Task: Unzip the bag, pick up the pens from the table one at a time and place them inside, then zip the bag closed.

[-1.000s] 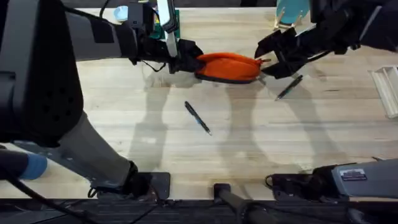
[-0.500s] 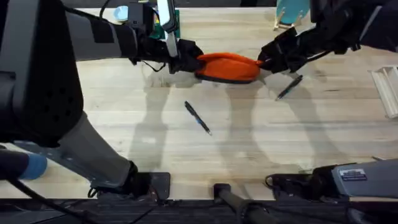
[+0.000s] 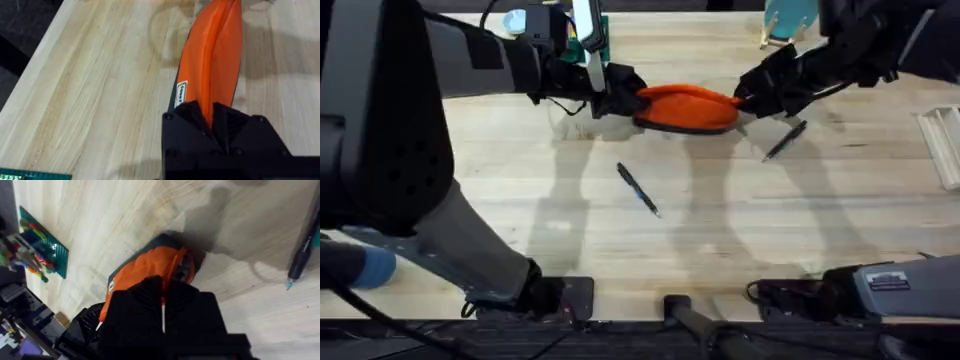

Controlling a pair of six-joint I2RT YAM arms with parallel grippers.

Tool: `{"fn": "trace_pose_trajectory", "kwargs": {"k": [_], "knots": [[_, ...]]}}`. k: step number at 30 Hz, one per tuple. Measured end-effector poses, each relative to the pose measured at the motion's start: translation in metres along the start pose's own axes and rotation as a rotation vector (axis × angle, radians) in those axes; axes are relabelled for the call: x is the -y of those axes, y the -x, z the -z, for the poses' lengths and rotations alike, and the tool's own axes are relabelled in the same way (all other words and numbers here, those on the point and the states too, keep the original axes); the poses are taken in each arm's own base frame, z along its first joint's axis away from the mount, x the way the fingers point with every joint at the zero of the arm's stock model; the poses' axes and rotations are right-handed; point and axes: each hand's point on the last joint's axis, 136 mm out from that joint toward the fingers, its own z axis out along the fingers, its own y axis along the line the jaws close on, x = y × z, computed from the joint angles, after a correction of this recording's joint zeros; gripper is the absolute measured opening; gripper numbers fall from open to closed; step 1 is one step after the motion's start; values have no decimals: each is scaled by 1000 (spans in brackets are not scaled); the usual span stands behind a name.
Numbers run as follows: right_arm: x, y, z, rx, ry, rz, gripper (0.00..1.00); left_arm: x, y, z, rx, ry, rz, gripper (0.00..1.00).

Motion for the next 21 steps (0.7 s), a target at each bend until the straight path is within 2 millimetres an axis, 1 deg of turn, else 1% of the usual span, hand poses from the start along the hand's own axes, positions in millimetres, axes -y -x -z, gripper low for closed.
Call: {"fn": "trace_pose_trajectory", "kwargs": {"k": [6,15,21], "knots": [[-1,0,1,2,5,2,32,0,0,0,0,0,0,41],[-9,-1,8,11,34,15,32,0,0,0,0,0,0,41],[-23,-9,10,11,54,54,32,0,0,0,-2,1,0,41]]}}
